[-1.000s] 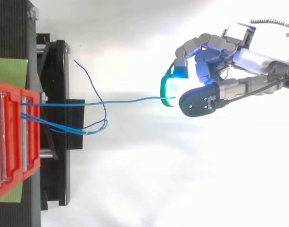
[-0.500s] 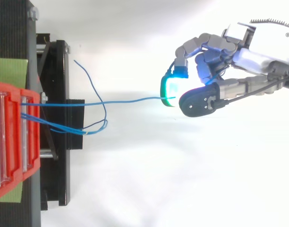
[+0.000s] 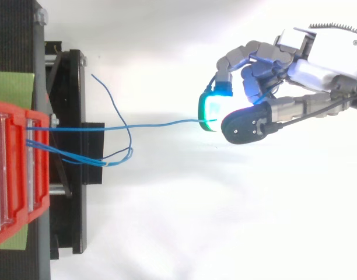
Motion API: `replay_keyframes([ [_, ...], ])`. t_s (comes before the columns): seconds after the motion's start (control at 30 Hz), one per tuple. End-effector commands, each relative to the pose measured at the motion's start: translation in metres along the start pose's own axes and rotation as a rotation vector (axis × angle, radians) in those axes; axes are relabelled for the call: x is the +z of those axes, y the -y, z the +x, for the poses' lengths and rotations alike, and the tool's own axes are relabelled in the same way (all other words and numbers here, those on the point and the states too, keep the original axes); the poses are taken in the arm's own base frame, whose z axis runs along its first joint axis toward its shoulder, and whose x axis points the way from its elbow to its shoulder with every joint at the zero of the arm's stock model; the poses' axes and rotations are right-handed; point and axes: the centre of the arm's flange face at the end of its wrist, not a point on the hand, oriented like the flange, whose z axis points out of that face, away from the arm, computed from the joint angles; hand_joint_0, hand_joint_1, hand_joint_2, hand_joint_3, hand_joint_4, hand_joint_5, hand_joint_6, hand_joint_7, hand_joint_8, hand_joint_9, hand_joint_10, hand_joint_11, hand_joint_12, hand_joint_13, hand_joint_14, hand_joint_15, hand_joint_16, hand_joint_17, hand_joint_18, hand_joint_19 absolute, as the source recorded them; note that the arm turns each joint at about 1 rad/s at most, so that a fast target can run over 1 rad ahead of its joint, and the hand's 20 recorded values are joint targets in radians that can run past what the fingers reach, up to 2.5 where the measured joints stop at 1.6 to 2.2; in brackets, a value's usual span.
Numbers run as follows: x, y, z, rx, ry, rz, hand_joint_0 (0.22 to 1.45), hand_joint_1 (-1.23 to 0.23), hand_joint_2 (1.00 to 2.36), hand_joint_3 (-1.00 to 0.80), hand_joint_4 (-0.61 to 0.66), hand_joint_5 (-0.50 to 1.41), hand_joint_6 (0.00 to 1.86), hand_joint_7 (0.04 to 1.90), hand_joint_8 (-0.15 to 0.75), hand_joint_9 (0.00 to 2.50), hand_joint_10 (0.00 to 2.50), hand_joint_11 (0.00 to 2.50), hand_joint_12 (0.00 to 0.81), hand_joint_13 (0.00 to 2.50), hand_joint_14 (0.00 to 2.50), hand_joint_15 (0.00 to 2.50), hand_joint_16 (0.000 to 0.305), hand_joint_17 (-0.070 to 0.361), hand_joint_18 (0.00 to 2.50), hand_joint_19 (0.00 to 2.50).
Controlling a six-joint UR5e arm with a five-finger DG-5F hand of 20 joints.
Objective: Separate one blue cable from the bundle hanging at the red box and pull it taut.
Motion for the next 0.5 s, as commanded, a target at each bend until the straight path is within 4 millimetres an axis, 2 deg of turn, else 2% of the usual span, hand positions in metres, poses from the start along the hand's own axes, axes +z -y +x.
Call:
replay_keyframes([
  [0.0,0.0000,0.0000,-0.0002,0.000,0.000,0.000,0.66,-0.74,1.02,-0.18,0.04,-0.15,0.92,1.10,0.292,0.61,2.50,1.01,0.328,0.83,2.44,1.21,0.039,0.088,1.19,1.51],
  [0.47,0.0000,0.0000,-0.0002,0.000,0.000,0.000,0.66,-0.74,1.02,-0.18,0.04,-0.15,0.92,1.11,0.290,0.61,2.50,1.00,0.329,0.83,2.43,1.22,0.039,0.088,1.19,1.52],
])
